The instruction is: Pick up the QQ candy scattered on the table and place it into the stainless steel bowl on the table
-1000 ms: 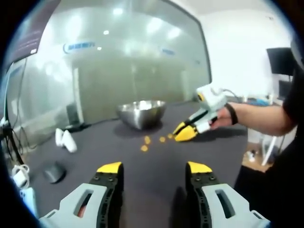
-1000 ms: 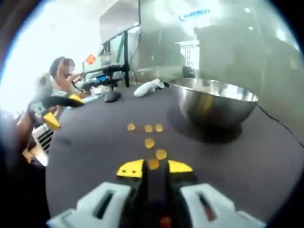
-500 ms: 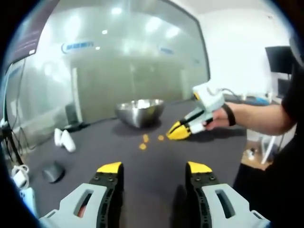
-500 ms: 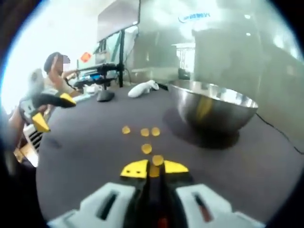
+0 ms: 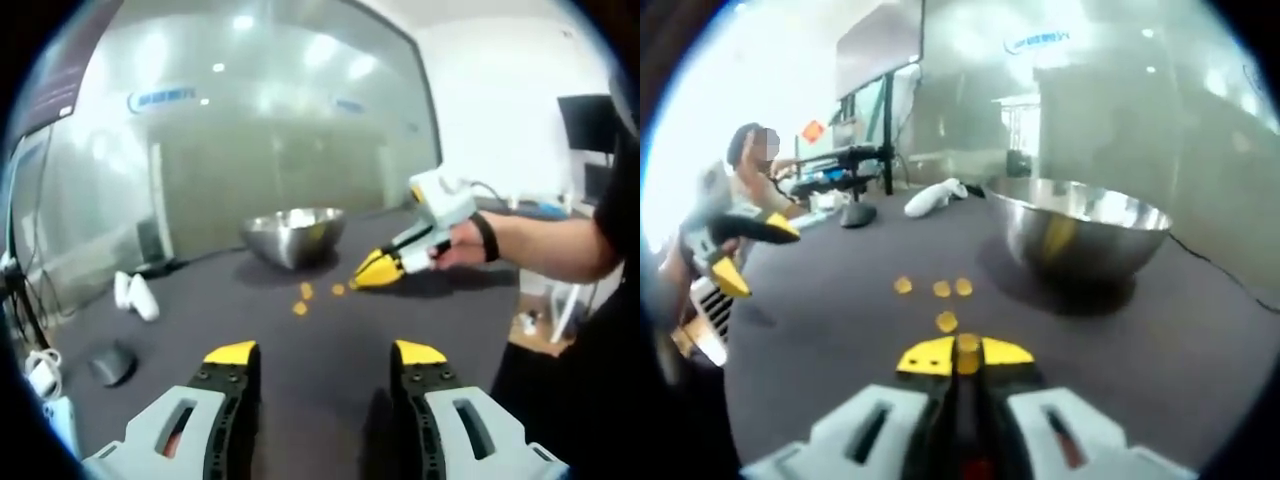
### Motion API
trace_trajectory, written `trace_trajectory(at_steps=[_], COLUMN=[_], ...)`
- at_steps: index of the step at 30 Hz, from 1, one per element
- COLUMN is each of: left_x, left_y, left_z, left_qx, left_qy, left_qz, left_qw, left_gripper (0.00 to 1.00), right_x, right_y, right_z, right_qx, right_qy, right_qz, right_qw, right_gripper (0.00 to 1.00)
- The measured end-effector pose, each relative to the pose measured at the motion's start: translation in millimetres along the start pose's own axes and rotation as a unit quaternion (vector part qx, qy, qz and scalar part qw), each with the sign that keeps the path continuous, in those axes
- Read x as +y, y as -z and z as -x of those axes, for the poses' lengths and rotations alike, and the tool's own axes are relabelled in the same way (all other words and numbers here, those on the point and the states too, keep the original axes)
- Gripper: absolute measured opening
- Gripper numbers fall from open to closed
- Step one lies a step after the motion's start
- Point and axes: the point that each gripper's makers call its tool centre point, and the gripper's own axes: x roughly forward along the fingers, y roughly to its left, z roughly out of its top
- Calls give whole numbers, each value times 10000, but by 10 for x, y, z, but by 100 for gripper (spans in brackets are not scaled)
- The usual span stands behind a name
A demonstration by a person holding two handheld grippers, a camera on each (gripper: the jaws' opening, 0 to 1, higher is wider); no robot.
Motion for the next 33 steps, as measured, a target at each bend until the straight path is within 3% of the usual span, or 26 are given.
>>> trace_trajectory(at_steps=[6, 9, 14, 18, 22, 23, 25, 33], left_x=[-3, -1, -13, -22, -26, -30, -55, -27], left_y=[-23, -25, -28, -37, -8, -3, -19, -59], left_z=[3, 2, -14, -20, -45, -54, -59, 4], left_qx=[-21, -19, -9, -20, 23, 40, 35, -4], left_qy=[3, 3, 27, 43, 41, 39, 68, -13], left_qz=[-15, -22, -45, -50, -33, -37, -40, -53], left_qw=[10000, 10000, 10000, 10000, 10000, 10000, 10000, 10000], left_gripper=[54, 54, 54, 54, 54, 54, 54, 54], right_x=[-73, -283, -474, -743, -931, -940, -1007, -1064], right_y=[-89, -238, -364, -624, -912, -977, -1163, -1517], right_z=[138, 209, 342, 485, 566, 546, 545, 287], right_qx=[-162, -583, -876, -1513, -1943, -1995, -2274, -2477], right_qy=[210, 645, 1072, 1620, 2058, 2046, 2195, 2070], right_qz=[-58, 110, -51, -88, -39, -48, 49, -47], right_qw=[9996, 9962, 9904, 9751, 9591, 9583, 9487, 9464], right_gripper=[9, 9, 9, 9, 9, 9, 9, 9])
